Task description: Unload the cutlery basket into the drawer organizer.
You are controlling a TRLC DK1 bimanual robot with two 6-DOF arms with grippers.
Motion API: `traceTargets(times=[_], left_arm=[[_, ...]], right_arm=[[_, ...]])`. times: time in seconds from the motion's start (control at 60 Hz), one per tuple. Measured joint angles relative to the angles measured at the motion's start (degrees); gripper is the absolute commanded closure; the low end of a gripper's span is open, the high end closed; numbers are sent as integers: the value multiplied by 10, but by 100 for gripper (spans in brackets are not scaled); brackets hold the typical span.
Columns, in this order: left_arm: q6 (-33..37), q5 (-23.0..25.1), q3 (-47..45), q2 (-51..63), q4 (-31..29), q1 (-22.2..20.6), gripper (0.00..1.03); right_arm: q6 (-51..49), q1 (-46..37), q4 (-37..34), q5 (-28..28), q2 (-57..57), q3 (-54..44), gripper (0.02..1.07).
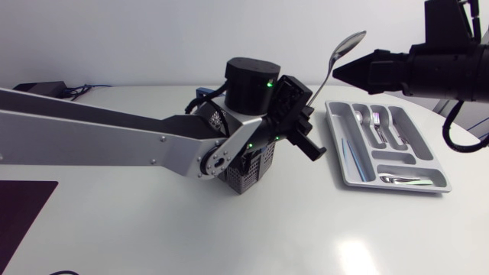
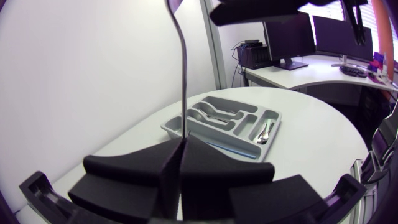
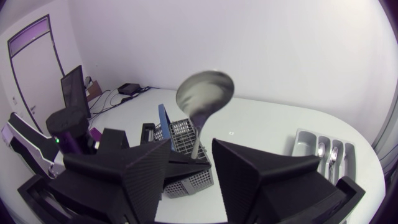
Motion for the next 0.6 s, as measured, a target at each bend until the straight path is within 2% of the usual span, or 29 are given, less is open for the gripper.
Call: traceTargets(times=[0.183, 0.6], left_arm=[[-65, 54, 14, -3, -53, 29, 87], [-160, 139, 64, -3, -111, 37, 87]], right_arm=[[-19, -6, 49, -12, -8, -55, 49], [-17, 7, 131, -12, 39, -62, 50]])
